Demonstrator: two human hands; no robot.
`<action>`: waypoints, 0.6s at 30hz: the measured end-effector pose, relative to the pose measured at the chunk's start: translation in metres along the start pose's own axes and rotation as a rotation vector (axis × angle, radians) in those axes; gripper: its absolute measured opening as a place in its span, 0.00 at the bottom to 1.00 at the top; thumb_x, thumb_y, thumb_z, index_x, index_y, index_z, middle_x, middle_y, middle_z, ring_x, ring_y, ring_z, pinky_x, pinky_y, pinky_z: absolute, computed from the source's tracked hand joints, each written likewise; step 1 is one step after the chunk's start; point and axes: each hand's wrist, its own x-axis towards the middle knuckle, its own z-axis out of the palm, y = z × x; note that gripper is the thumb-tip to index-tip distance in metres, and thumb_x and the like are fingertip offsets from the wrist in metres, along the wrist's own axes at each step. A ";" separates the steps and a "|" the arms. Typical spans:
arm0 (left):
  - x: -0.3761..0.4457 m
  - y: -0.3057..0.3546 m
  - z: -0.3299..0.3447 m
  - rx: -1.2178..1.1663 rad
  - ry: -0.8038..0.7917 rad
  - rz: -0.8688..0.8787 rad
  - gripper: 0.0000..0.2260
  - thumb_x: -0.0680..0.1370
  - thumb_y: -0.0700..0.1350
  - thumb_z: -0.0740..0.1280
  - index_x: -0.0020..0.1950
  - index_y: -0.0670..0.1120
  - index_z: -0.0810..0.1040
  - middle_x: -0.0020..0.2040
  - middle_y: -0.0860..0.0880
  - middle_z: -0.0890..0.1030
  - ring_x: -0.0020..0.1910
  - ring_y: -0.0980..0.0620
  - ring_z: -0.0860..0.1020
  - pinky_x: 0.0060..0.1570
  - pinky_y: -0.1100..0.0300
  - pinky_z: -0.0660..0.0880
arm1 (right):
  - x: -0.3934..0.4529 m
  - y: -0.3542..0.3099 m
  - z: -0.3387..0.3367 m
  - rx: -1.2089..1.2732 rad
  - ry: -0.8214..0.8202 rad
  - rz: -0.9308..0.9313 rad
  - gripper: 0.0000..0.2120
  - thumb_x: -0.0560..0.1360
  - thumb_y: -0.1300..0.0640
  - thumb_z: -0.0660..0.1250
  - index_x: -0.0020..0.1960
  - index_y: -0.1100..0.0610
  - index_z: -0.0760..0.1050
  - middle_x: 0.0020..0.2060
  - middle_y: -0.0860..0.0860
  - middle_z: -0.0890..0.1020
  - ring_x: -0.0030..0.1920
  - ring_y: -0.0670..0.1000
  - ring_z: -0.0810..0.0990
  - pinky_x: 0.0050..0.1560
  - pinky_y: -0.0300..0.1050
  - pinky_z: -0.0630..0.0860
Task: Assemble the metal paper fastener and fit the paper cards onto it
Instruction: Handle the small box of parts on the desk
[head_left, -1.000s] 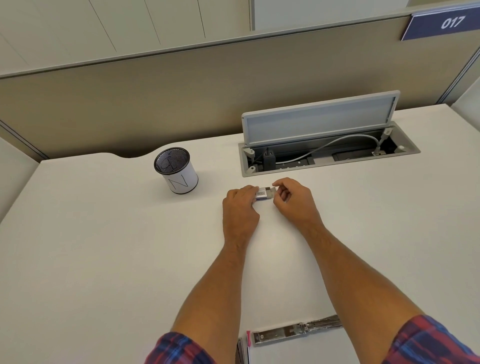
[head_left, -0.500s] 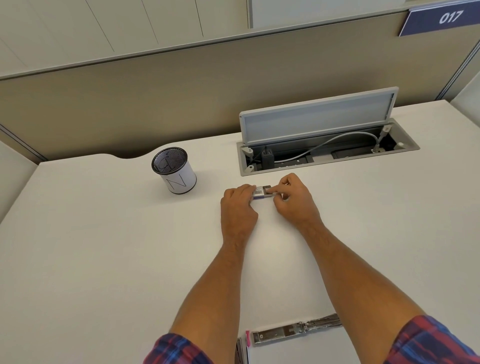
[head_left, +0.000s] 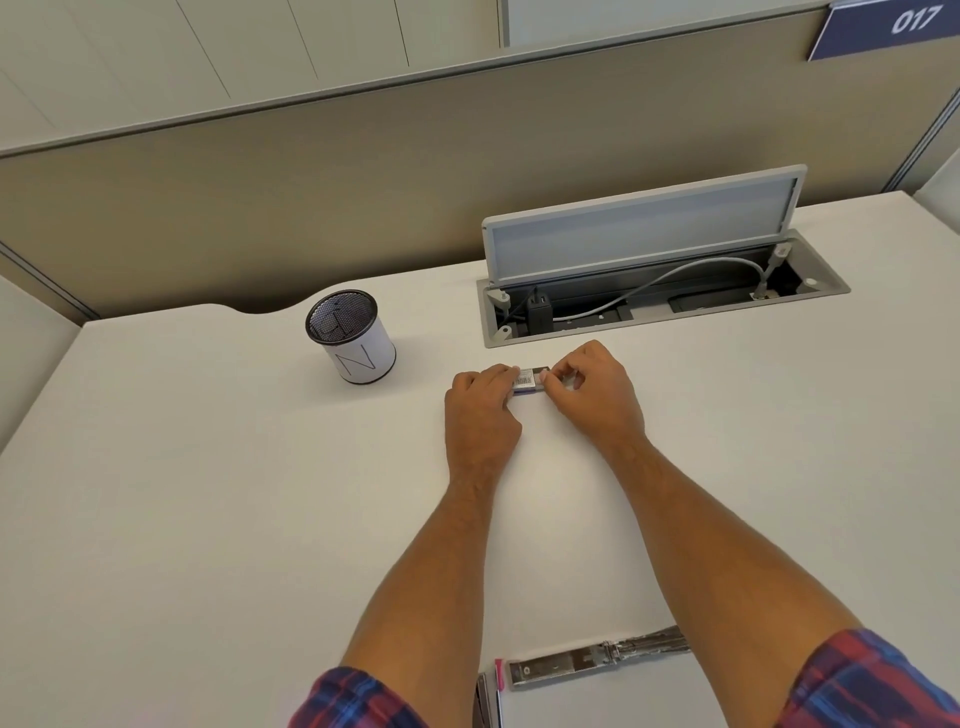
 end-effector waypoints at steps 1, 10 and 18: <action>0.000 0.000 0.000 0.000 -0.001 0.001 0.17 0.74 0.30 0.67 0.60 0.42 0.83 0.58 0.48 0.85 0.50 0.40 0.78 0.50 0.47 0.76 | 0.000 0.000 0.000 0.001 -0.011 0.000 0.08 0.76 0.50 0.73 0.44 0.55 0.82 0.44 0.47 0.77 0.40 0.46 0.75 0.37 0.35 0.69; 0.000 -0.002 0.002 0.037 -0.023 0.009 0.19 0.73 0.30 0.66 0.61 0.43 0.83 0.59 0.49 0.84 0.51 0.41 0.77 0.51 0.47 0.76 | 0.001 -0.001 0.001 0.002 -0.082 -0.050 0.08 0.76 0.51 0.72 0.44 0.55 0.80 0.48 0.47 0.74 0.46 0.48 0.76 0.43 0.36 0.73; 0.000 -0.001 0.004 0.049 -0.030 -0.007 0.17 0.76 0.32 0.67 0.62 0.43 0.83 0.60 0.48 0.84 0.53 0.43 0.77 0.53 0.51 0.76 | -0.003 0.001 -0.003 0.200 0.130 0.102 0.05 0.78 0.55 0.70 0.45 0.55 0.76 0.39 0.46 0.78 0.38 0.44 0.77 0.39 0.33 0.71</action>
